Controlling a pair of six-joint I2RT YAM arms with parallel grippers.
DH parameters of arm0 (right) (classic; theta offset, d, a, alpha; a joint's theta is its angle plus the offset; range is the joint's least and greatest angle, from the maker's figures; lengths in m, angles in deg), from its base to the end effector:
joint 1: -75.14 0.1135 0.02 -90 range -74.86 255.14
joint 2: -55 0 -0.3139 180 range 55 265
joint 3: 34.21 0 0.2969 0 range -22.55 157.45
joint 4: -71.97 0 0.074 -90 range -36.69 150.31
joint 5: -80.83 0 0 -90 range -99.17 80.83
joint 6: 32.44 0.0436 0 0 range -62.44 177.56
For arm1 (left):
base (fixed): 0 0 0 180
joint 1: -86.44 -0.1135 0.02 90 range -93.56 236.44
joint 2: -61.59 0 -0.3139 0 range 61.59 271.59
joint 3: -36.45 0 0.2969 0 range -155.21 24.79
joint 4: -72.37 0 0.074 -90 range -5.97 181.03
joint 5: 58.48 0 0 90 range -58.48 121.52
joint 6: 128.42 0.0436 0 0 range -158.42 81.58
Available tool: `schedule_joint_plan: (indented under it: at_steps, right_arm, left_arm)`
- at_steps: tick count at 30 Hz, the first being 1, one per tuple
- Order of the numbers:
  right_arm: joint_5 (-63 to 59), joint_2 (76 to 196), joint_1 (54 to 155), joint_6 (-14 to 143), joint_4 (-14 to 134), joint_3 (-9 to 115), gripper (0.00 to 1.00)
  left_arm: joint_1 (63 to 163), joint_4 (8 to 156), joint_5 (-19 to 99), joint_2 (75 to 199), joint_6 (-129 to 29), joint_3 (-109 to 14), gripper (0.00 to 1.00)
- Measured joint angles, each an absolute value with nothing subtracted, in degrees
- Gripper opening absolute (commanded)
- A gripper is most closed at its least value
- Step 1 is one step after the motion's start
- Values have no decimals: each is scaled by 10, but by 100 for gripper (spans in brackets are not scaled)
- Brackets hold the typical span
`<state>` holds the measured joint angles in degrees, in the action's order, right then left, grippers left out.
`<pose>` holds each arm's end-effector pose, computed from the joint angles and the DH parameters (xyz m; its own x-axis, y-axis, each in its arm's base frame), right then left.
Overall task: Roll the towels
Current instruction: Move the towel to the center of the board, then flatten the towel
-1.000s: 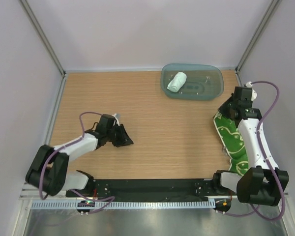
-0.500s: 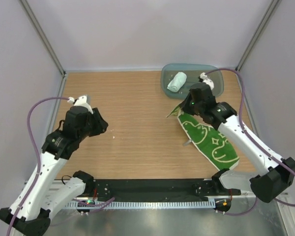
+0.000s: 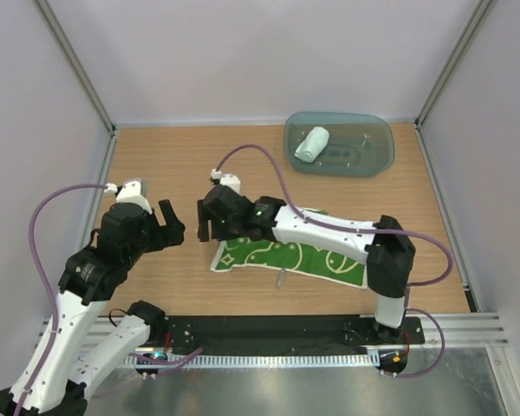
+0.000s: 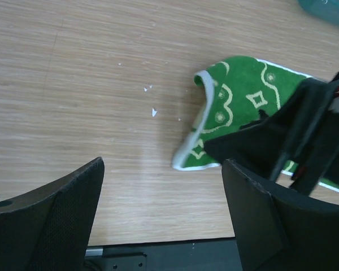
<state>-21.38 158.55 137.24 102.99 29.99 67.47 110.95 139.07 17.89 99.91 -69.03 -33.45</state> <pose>0.2301 0.4149 0.3282 -0.7920 -0.0078 -0.6105 -0.3252 0.8517 0.4109 0.1151 -0.0412 0.3967 -0.5665 -0.2856 -0.7730 -0.0705 0.9514 -0.2998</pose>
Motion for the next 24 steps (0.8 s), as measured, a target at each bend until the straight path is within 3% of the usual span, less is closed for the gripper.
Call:
schedule_joint_plan:
  at_steps: [3, 6, 17, 24]
  right_arm:
    - [-199, 1623, 1389, 1025, 297, 697, 82]
    - [-214, 1612, 1377, 1011, 277, 694, 83]
    - [-260, 1296, 1156, 989, 250, 459, 86]
    - [-266, 1228, 1106, 977, 208, 356, 87]
  left_arm:
    - [1110, 1392, 190, 1019, -688, -335, 87]
    - [1110, 1391, 213, 1040, -687, -334, 85]
    - [1110, 1366, 255, 1166, -730, -289, 81]
    - [1110, 1310, 285, 1273, -779, -249, 76]
